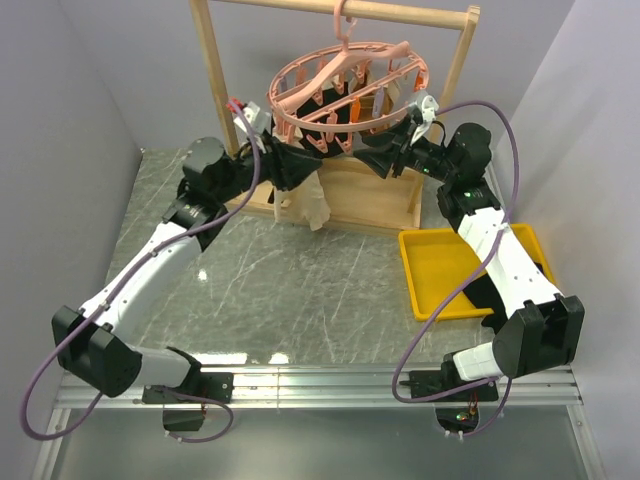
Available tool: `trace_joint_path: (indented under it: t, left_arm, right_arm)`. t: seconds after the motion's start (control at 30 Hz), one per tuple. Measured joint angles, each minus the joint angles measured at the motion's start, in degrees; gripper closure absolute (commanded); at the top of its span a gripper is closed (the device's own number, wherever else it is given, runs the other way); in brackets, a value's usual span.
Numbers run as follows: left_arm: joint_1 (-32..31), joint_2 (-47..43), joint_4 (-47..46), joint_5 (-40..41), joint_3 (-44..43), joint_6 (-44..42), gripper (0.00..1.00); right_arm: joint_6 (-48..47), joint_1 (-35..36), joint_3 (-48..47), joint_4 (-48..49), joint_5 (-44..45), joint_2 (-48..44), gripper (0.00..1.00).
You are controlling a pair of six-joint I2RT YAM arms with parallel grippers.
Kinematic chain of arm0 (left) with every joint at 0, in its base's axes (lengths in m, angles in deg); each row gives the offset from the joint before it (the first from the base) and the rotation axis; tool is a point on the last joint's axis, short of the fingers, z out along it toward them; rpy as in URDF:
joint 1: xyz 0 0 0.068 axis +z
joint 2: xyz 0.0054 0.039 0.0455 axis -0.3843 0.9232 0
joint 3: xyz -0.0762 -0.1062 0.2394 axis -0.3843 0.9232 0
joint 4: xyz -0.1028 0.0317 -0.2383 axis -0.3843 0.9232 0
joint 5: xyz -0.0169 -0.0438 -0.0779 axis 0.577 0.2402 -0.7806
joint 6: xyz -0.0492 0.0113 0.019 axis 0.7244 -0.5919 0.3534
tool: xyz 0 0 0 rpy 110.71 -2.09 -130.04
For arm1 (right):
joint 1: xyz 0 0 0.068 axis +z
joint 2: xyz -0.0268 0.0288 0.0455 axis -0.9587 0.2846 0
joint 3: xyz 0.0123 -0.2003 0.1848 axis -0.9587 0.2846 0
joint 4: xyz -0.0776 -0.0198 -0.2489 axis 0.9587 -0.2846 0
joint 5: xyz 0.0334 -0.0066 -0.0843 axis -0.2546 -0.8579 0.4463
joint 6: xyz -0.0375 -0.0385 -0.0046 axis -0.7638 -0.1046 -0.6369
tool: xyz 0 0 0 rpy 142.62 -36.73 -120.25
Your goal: Clip the underwear to the hanger
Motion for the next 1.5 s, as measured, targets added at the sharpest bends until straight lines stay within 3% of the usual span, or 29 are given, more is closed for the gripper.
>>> trace_joint_path:
  t: [0.33,1.03,1.3,1.5]
  left_arm:
    - [-5.7,6.8,-1.6,7.0,-3.8,0.5,0.56]
    - [-6.6,14.1,-1.4,15.4,-10.8,3.5,0.67]
    - [-6.6,14.5,-1.3,16.9,-11.1,3.8,0.75]
    - [-6.6,14.6,-1.3,17.3,-11.3,4.0,0.88]
  right_arm:
    - [-1.1,1.7,0.0,0.1,2.5,0.0,0.52]
    - [-3.3,2.6,-1.1,0.2,3.2,2.7,0.56]
    - [-4.0,2.7,-1.1,0.0,3.1,2.7,0.56]
    - [-5.0,2.8,-1.1,-0.3,3.2,2.7,0.55]
